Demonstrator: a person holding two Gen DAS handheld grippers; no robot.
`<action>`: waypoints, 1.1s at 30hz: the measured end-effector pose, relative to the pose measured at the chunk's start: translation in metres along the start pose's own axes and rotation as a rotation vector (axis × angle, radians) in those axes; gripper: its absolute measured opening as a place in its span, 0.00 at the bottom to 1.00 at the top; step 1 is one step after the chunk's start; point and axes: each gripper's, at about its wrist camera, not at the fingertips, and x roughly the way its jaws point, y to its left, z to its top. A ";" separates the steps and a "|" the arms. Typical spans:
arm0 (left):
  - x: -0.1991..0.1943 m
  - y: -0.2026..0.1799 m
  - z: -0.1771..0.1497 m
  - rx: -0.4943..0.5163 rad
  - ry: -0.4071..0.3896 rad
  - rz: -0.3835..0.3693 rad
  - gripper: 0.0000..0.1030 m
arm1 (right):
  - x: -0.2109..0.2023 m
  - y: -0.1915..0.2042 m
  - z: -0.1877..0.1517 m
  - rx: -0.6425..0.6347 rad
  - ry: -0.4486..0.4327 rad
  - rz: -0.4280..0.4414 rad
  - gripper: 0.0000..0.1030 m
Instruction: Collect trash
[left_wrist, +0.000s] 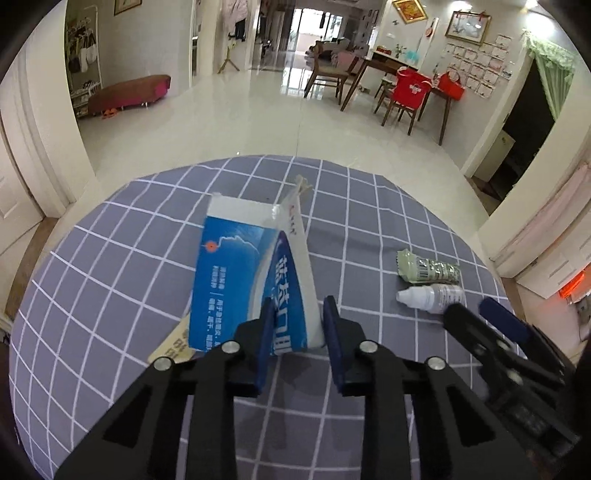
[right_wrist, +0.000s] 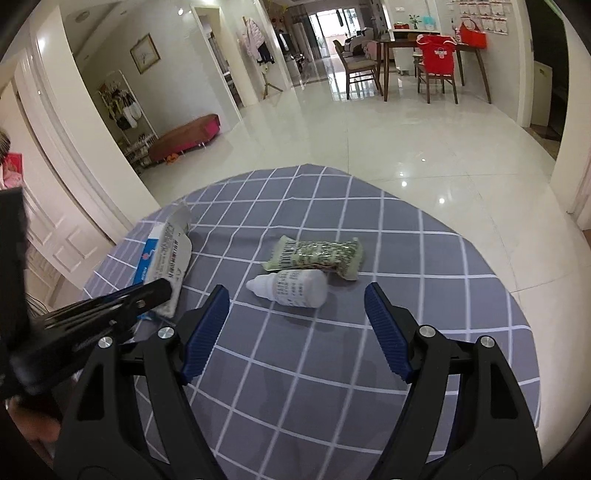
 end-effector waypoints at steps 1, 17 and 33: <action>-0.002 0.002 -0.002 0.004 -0.003 -0.005 0.24 | 0.004 0.004 0.000 -0.009 0.011 -0.015 0.72; -0.023 0.002 -0.007 0.043 -0.041 -0.042 0.24 | 0.008 -0.002 0.001 -0.021 0.042 0.027 0.11; -0.034 0.023 -0.001 0.043 -0.075 -0.026 0.24 | 0.012 0.022 0.012 -0.173 0.027 0.004 0.53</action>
